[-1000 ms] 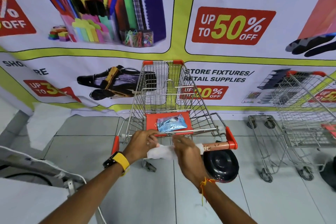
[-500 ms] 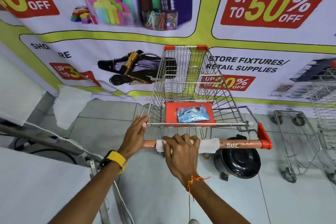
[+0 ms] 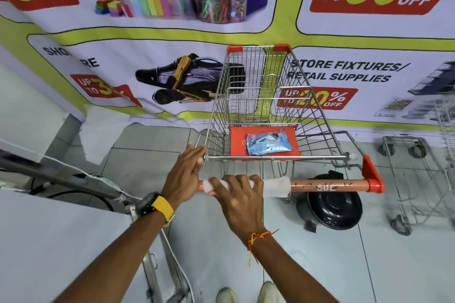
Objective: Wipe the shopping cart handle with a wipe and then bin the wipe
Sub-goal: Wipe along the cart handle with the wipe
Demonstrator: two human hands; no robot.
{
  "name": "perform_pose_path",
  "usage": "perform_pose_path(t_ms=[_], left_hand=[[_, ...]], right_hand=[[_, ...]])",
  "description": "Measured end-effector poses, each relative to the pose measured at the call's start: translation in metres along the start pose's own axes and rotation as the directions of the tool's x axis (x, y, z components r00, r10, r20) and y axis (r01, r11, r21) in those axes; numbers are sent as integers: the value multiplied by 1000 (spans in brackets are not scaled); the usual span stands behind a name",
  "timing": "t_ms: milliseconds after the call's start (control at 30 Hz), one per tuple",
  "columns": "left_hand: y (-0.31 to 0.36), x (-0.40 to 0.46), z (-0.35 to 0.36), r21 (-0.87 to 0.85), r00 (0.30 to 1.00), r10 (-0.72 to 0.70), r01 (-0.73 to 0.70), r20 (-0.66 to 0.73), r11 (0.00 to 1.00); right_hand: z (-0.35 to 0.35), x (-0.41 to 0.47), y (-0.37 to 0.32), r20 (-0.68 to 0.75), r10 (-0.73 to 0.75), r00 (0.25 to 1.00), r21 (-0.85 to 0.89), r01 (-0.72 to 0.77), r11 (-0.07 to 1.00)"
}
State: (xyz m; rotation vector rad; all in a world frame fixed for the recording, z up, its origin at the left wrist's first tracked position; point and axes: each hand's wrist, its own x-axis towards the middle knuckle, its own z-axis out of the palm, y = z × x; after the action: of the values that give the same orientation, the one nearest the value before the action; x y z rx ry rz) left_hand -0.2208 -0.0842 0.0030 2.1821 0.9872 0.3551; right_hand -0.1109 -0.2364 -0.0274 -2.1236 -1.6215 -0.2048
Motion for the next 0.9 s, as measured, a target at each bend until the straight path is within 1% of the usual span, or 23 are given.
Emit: perform_pose_path(t_ms=[167,300,400,500,600,767,833,900], left_hand=[[4,1,0,173,1000,30,-28,-7,985],[7,2,1,250,999,35,-34,2,968],[10,2,1,304,999,49,-48,6,951],[13,3,2,313,999,44,-44,7,949],[13,3,4,306,999,43,-43,7,951],[15,1,11,279,999,36,-29,-21,960],[16,0,11,274,999,25,-17,-27,962],[16,-2,12,278,1000,14,-7,-23,961]], right_hand=[[-20,-15,57,-49,-46,998,-90,41,995],[-40,-29,111,-55,-33,998,-128,26,991],[-58,-39,145,-61,-23,998,-111,16,994],[-80,-45,178,-94,-12,996,-72,5,997],[-96,-52,203,-124,35,992,-41,-41,998],[-95,-50,202,-127,176,976,67,-169,983],[-90,-49,190,-152,196,969,81,-186,979],[-83,-46,174,-153,185,971,89,-173,981]])
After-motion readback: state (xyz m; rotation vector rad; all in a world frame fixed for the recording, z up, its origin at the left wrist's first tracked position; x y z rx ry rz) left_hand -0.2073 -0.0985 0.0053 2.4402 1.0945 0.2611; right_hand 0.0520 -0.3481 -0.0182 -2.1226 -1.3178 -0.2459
